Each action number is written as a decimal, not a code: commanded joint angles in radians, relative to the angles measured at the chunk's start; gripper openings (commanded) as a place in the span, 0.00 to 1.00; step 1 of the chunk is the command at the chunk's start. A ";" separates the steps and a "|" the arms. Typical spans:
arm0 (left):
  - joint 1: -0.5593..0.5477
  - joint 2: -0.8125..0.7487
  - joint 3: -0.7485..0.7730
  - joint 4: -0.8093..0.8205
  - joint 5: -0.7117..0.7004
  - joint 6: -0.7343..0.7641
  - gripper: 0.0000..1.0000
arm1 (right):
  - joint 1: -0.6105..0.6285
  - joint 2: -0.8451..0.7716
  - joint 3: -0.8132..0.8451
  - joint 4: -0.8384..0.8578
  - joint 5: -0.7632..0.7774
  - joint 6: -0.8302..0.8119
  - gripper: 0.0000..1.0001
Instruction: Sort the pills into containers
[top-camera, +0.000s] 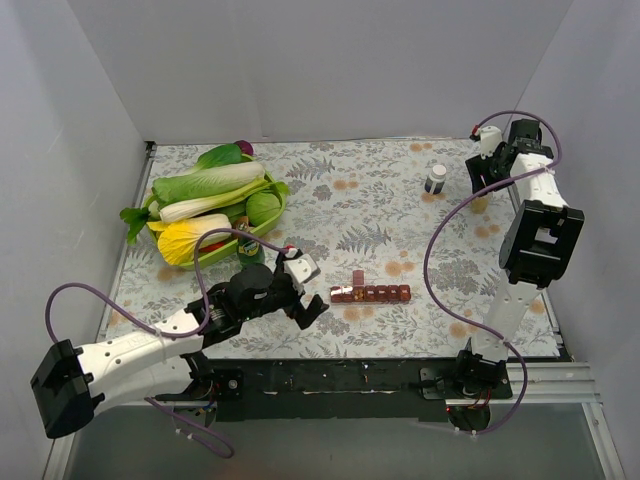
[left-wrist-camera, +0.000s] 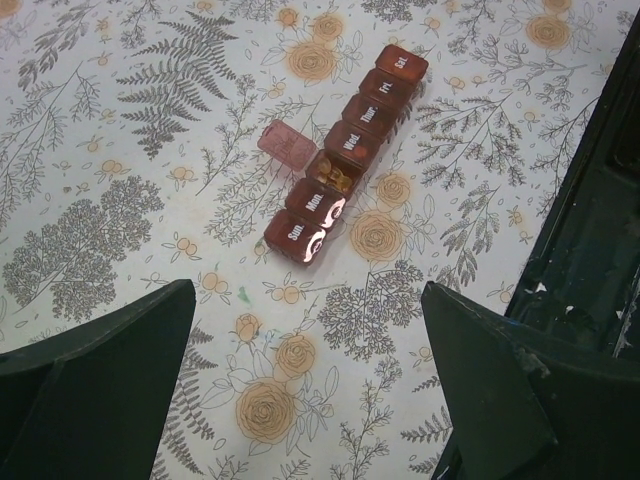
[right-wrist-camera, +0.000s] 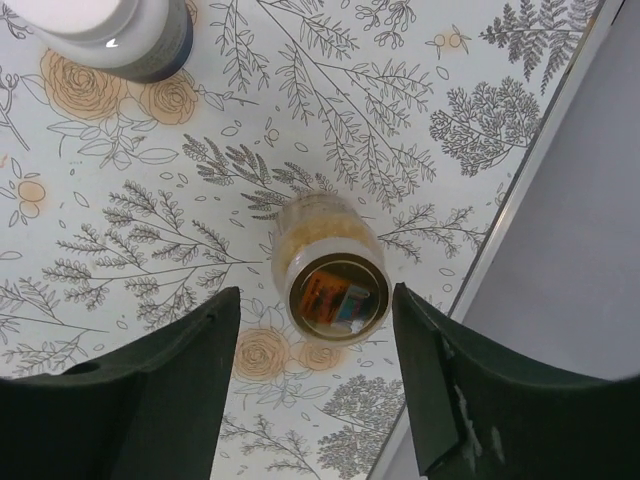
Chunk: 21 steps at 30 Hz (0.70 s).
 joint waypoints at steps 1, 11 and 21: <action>0.003 0.010 0.032 -0.014 0.004 -0.035 0.98 | -0.011 -0.014 0.059 -0.004 -0.014 0.002 0.72; 0.105 0.036 0.054 0.091 0.242 -0.333 0.98 | 0.031 -0.285 -0.173 -0.024 -0.234 -0.198 0.86; 0.135 0.156 0.095 0.101 0.294 -0.597 0.87 | 0.350 -0.635 -0.674 -0.258 -0.803 -0.792 0.88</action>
